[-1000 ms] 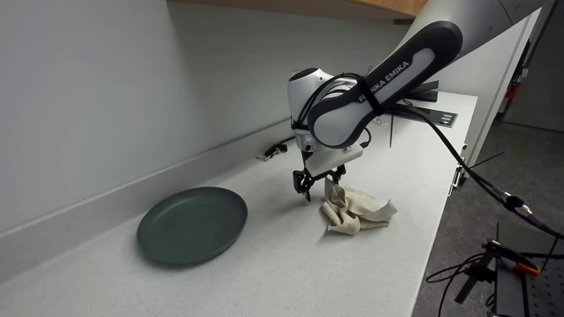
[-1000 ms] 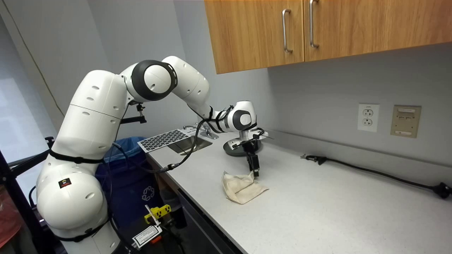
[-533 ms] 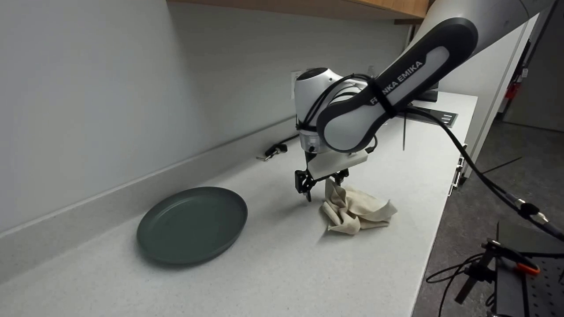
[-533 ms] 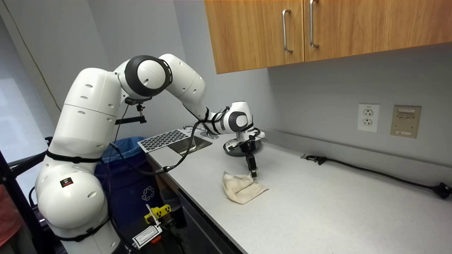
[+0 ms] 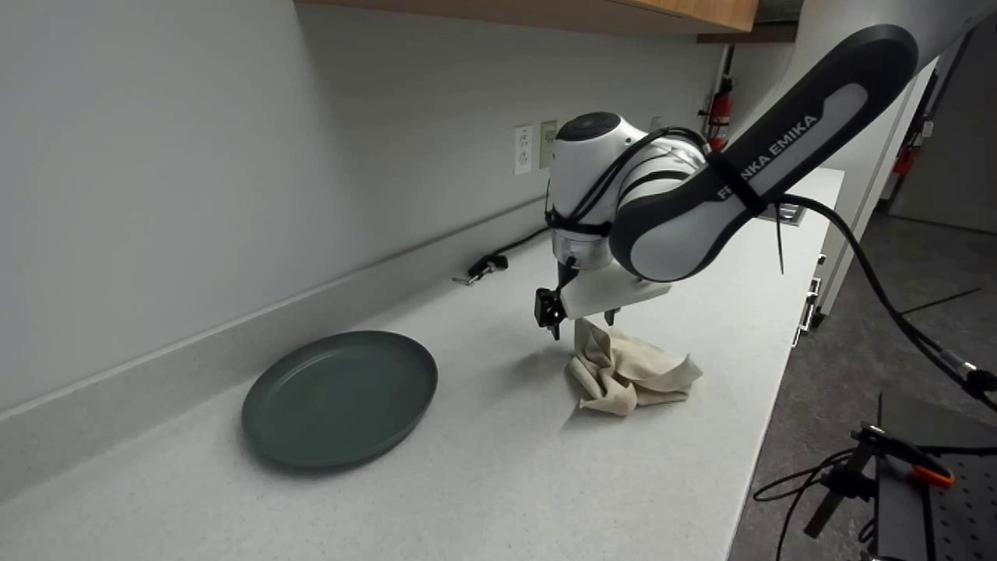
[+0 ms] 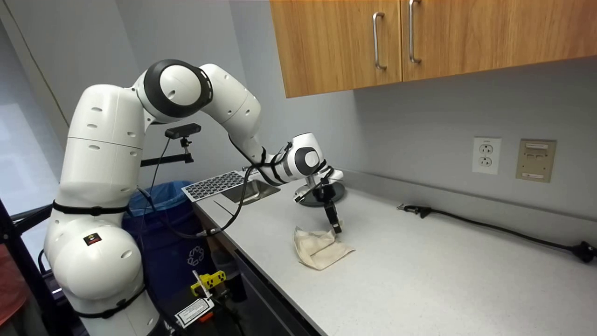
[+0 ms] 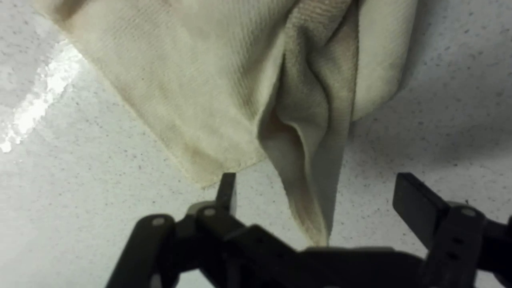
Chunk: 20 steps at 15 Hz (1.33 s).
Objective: Fold the towel once
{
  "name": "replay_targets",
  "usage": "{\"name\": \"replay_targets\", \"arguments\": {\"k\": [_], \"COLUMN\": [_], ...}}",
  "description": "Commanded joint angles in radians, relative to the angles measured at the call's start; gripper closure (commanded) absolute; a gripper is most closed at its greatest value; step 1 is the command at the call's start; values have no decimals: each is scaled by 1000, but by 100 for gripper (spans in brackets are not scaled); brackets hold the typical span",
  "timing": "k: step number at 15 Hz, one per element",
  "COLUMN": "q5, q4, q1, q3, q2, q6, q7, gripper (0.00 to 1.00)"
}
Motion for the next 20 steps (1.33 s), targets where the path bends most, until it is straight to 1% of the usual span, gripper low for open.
{"name": "replay_targets", "arguments": {"k": [1, 4, 6, 10, 13, 14, 20], "q5": [-69, -69, -46, -46, -16, -46, -43], "q4": [-97, -152, -197, -280, -294, -249, -270], "q1": [21, 1, -17, -26, -41, -38, -46], "q3": [-12, 14, 42, 80, 113, 110, 123], "q2": [-85, -138, -182, -277, -303, -255, -275], "q6": [24, 26, 36, 37, 15, 0, 0], "q7": [88, 89, 45, 35, 29, 62, 61], "gripper": [0, 0, 0, 0, 0, 0, 0]}}
